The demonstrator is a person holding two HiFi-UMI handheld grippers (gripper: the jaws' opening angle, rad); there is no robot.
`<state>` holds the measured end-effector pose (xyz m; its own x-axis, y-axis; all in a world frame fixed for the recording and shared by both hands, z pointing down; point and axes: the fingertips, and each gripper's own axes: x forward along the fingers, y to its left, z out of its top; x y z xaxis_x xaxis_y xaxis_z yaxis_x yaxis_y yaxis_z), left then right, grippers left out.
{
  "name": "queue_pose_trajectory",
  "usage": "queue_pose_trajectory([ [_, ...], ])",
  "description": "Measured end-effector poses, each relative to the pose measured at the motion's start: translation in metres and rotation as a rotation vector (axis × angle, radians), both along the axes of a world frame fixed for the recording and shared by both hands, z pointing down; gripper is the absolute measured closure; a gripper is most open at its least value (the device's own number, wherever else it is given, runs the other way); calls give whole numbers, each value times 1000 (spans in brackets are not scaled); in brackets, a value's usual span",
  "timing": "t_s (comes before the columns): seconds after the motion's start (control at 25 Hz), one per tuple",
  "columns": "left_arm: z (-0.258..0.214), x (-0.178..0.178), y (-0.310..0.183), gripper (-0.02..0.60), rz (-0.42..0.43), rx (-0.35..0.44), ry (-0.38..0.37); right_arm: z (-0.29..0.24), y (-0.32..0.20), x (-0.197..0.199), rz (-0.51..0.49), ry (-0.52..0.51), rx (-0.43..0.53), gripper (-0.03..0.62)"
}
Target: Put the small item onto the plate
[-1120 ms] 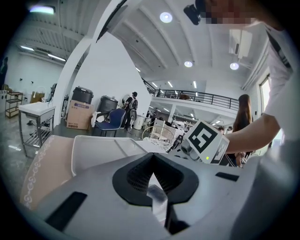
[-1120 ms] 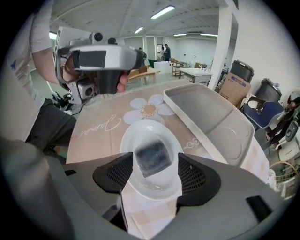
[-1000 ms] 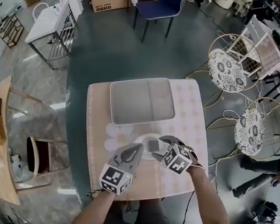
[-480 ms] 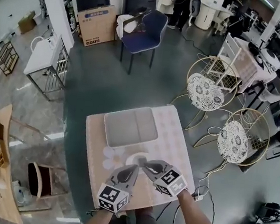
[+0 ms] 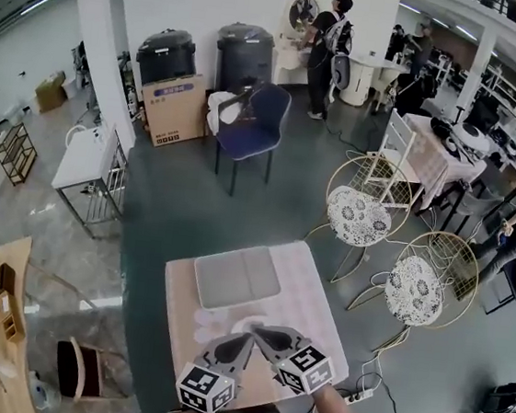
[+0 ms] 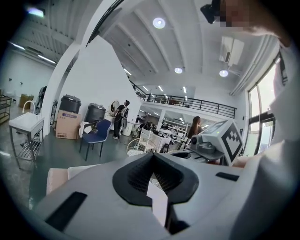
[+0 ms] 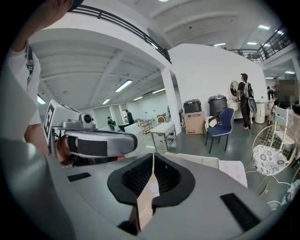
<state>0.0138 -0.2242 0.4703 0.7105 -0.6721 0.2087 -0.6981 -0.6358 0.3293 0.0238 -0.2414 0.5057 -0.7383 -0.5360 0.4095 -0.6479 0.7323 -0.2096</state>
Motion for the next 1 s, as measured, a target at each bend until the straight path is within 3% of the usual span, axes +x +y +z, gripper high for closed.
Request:
queue_pose_trajectory([
  [0.4,-56,-4,17,577,13,56,15,-71,15,4,134,-81,117,579],
  [0.76,-92,9,23,577,29,111,33,-112,24,13,156,-101,177,580],
  [1.0,-100,-3,16,577,5,128,35,-122,20,3,148,-102,200,580],
])
